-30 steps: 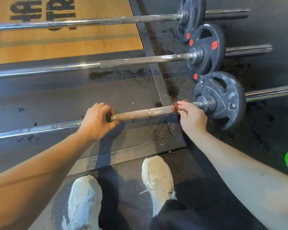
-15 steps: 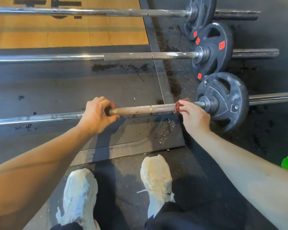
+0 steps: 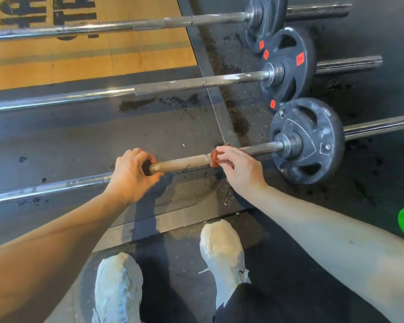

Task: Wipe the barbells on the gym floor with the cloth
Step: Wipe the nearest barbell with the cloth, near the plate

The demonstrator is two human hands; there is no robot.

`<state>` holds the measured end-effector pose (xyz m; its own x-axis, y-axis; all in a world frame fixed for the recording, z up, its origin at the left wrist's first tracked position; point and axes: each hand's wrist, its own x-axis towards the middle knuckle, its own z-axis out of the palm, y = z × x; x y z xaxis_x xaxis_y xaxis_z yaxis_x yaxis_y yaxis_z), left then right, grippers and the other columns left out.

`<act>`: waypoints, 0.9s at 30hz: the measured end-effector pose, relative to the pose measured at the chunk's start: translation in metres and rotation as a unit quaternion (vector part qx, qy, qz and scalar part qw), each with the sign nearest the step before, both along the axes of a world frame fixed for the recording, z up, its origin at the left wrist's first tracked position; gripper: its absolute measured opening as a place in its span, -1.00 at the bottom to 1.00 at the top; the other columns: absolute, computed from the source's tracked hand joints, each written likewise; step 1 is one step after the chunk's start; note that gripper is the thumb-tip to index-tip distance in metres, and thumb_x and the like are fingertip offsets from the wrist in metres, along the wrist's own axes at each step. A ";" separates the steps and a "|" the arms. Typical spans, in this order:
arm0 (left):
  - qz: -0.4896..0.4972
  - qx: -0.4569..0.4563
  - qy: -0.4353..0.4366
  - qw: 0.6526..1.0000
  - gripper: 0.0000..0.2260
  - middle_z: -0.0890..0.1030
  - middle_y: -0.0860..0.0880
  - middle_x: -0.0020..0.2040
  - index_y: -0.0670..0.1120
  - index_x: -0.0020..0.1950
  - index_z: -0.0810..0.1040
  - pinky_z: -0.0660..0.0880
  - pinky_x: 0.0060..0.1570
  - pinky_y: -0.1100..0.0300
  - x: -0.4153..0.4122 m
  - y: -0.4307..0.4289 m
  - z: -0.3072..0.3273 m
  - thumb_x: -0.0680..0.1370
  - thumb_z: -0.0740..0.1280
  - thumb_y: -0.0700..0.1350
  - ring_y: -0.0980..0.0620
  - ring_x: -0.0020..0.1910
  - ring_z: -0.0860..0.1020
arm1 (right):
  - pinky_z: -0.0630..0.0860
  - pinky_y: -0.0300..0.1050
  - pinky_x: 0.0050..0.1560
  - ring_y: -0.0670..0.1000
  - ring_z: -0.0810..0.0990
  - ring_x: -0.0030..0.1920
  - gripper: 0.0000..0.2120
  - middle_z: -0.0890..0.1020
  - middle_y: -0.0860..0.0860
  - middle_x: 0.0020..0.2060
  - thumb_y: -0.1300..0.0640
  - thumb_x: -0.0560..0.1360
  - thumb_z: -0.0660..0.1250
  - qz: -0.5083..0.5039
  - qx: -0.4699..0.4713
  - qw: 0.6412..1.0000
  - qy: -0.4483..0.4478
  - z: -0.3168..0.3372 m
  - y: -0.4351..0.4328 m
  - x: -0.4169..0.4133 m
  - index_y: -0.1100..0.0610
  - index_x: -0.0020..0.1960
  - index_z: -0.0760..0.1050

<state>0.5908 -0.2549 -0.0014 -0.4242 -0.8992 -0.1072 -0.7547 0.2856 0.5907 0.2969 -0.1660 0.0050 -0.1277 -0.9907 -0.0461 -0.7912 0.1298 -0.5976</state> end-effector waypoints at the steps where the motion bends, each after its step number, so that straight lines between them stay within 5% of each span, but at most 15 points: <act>1: 0.000 -0.001 0.001 1.000 -0.79 0.53 0.08 -0.05 0.05 0.00 0.60 0.53 0.04 -0.01 -0.001 0.000 0.000 0.45 0.57 -0.05 0.03 -0.03 0.45 | 0.38 -0.21 0.38 -0.07 0.53 0.36 -0.76 0.60 -0.10 0.34 0.13 0.63 0.36 -0.001 0.012 1.000 0.001 0.003 -0.001 -0.001 0.06 0.28 0.64; 4: 0.010 -0.013 0.003 1.000 -0.82 0.54 0.07 -0.05 0.05 -0.02 0.60 0.51 0.04 0.04 -0.005 0.005 0.007 0.46 0.56 -0.04 0.03 -0.03 0.45 | 0.54 -0.06 0.33 -0.07 0.63 0.20 -0.79 0.64 -0.11 0.26 0.12 0.63 0.36 -0.032 0.009 0.999 -0.025 0.022 0.001 -0.002 0.02 0.23 0.65; 7: 0.012 -0.030 -0.048 0.998 -0.85 0.57 0.00 -0.03 0.01 0.00 0.62 0.46 0.12 -0.07 -0.009 0.008 0.015 0.49 0.52 -0.02 -0.05 0.01 0.48 | 0.60 -0.17 0.15 -0.20 0.67 -0.01 -0.84 0.68 -0.12 0.12 0.16 0.61 0.36 -0.118 -0.029 0.989 -0.079 0.049 0.011 -0.006 -0.08 0.09 0.62; 12: 0.043 0.013 -0.039 0.998 -0.80 0.57 -0.06 0.01 -0.03 0.04 0.64 0.49 0.17 -0.15 -0.012 0.013 0.018 0.48 0.53 -0.03 -0.13 0.05 0.51 | 0.65 0.17 0.02 0.04 0.71 -0.07 -0.83 0.71 -0.12 -0.08 -0.08 0.53 0.28 -0.141 0.004 0.989 -0.053 0.061 0.040 -0.019 -0.36 0.03 0.52; 16: 0.064 0.034 -0.010 0.997 -0.80 0.56 -0.03 -0.01 0.00 -0.01 0.62 0.53 0.15 -0.15 -0.012 0.014 0.018 0.44 0.56 -0.06 -0.14 0.03 0.53 | 0.56 -0.14 0.15 -0.11 0.60 0.02 -0.87 0.60 -0.18 0.17 0.11 0.63 0.34 -0.136 -0.005 0.991 0.001 0.060 0.044 -0.024 -0.10 0.07 0.61; 20: 0.071 0.050 0.011 0.996 -0.79 0.55 0.00 -0.02 0.00 -0.02 0.62 0.56 0.15 -0.15 -0.012 0.010 0.013 0.43 0.58 -0.08 -0.13 0.02 0.54 | 0.65 0.08 0.00 -0.02 0.64 -0.04 -0.87 0.60 -0.19 0.05 0.08 0.63 0.30 -0.116 0.011 0.993 0.014 0.045 0.032 -0.031 -0.14 0.01 0.58; 24: 0.071 0.048 0.024 0.996 -0.80 0.53 0.07 -0.05 0.05 -0.04 0.60 0.58 0.10 -0.13 -0.010 0.012 0.009 0.44 0.58 -0.06 -0.06 -0.02 0.51 | 0.61 -0.12 0.08 -0.05 0.59 0.02 -0.91 0.54 -0.19 0.08 0.10 0.65 0.33 -0.125 -0.022 0.992 0.000 0.039 0.023 -0.029 -0.06 0.07 0.59; 27: 0.069 0.023 0.018 0.997 -0.81 0.51 0.08 -0.05 0.06 -0.03 0.59 0.50 0.05 0.01 -0.010 0.013 0.005 0.47 0.56 -0.04 -0.01 -0.01 0.44 | 0.68 0.01 -0.06 0.01 0.65 -0.10 -0.87 0.59 -0.15 0.03 0.08 0.65 0.30 -0.109 -0.001 0.994 -0.020 0.032 0.019 -0.032 -0.16 0.06 0.54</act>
